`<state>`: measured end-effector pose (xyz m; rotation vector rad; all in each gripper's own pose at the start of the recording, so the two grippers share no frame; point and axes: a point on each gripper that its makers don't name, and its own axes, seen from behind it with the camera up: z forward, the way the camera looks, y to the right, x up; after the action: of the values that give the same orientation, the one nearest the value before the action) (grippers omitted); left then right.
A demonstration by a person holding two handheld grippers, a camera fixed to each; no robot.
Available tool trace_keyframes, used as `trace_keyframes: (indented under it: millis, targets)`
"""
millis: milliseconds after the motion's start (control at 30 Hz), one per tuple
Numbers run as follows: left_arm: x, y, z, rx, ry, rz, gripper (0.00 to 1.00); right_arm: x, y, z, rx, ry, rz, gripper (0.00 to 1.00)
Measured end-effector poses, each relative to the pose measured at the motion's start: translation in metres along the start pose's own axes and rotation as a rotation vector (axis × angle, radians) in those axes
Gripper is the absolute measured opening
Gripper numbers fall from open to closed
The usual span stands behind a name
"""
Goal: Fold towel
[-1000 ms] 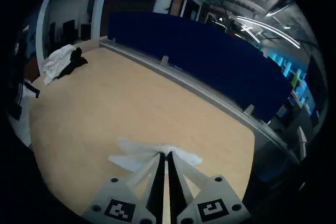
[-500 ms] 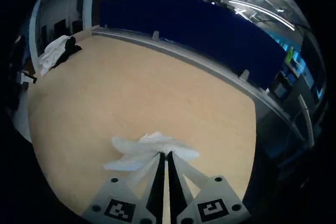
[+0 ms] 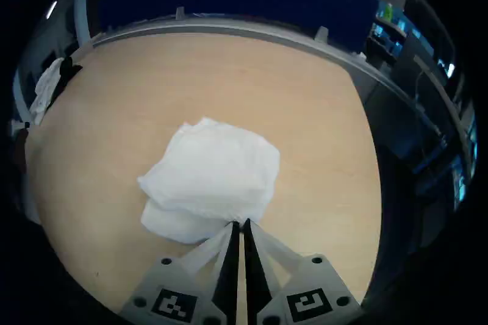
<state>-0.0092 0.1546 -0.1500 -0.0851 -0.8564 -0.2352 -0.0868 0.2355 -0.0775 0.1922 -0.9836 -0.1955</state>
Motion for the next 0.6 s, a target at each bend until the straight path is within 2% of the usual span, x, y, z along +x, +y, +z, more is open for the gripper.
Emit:
trace_keyframes:
  millis: [67,267,600]
  targets:
    - [0.000,-0.001,-0.001,0.002,0.000,0.001,0.84,-0.009,-0.002,0.003,-0.003,-0.021,0.018,0.04]
    - [0.003,-0.002,-0.003,0.007,0.000,0.009,0.84,-0.035,0.000,0.011,-0.035,-0.095,0.019,0.04]
    - [0.004,0.003,-0.002,0.005,0.001,0.016,0.84,-0.040,-0.002,0.014,-0.036,-0.100,0.037,0.04]
